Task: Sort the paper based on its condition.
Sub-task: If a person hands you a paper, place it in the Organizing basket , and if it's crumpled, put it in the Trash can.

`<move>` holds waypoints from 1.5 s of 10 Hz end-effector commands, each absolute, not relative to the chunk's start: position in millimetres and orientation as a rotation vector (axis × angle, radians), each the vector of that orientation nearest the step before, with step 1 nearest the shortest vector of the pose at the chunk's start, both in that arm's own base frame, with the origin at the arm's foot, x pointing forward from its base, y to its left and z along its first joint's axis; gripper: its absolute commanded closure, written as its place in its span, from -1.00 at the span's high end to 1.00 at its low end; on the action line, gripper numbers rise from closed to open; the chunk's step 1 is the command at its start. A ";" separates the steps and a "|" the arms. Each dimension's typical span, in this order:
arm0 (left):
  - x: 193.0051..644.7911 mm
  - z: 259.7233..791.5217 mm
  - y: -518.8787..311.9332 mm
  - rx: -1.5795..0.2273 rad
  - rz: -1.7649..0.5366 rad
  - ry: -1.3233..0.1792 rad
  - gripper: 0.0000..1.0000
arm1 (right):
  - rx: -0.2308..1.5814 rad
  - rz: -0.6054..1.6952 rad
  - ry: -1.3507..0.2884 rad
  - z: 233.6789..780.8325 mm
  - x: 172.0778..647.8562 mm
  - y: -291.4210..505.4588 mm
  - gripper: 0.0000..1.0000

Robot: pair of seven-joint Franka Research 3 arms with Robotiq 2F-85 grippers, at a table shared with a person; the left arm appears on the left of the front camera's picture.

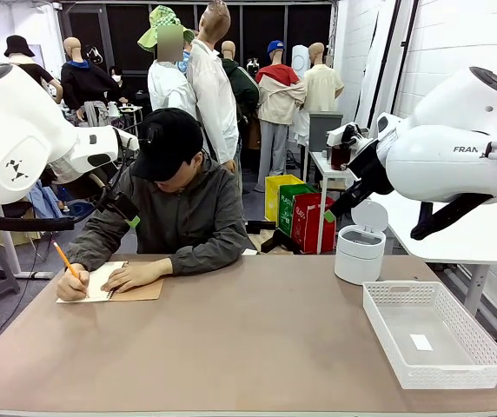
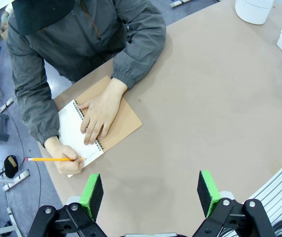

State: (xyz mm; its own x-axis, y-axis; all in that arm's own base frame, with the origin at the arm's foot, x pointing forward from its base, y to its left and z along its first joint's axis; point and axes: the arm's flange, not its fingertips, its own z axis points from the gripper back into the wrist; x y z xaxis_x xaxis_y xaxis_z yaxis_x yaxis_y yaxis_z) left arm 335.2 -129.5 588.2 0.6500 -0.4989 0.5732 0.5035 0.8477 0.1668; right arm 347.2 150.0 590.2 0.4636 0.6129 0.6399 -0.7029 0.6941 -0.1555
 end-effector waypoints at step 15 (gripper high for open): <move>336.1 590.0 -129.9 -0.007 -0.569 -0.647 1.00 | 0.139 0.812 -0.727 590.2 347.3 149.8 1.00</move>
State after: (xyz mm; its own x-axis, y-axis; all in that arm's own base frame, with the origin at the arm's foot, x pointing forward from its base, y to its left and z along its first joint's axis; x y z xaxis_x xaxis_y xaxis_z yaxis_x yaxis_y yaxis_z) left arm 335.2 -129.5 588.2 0.6500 -0.4989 0.5732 0.5035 0.8477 0.1668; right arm 347.2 150.0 590.2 0.4636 0.6129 0.6399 -0.7029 0.6941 -0.1555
